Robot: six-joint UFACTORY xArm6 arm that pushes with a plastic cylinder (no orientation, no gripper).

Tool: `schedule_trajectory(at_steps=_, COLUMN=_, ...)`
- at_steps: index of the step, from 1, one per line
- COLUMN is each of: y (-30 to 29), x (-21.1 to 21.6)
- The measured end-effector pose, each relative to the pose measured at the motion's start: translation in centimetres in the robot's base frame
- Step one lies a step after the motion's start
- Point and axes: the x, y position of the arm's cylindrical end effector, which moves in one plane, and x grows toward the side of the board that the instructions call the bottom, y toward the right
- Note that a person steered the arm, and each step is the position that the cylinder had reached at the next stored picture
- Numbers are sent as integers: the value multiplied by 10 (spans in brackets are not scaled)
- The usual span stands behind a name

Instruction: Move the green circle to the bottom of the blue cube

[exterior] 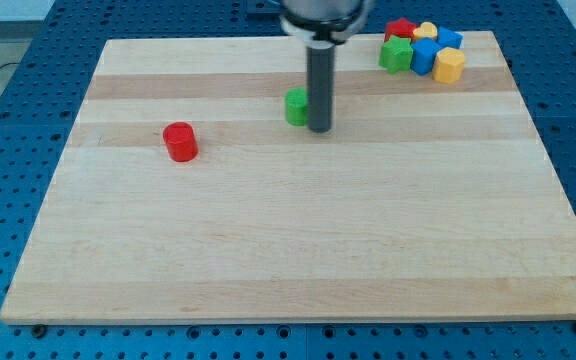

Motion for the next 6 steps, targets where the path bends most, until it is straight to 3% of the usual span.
schedule_trajectory(at_steps=2, y=-83, x=21)
schedule_trajectory(at_steps=3, y=-112, x=7)
schedule_trajectory(at_steps=4, y=-90, x=-30)
schedule_trajectory(at_steps=5, y=-28, x=-43)
schedule_trajectory(at_steps=6, y=-3, x=-43)
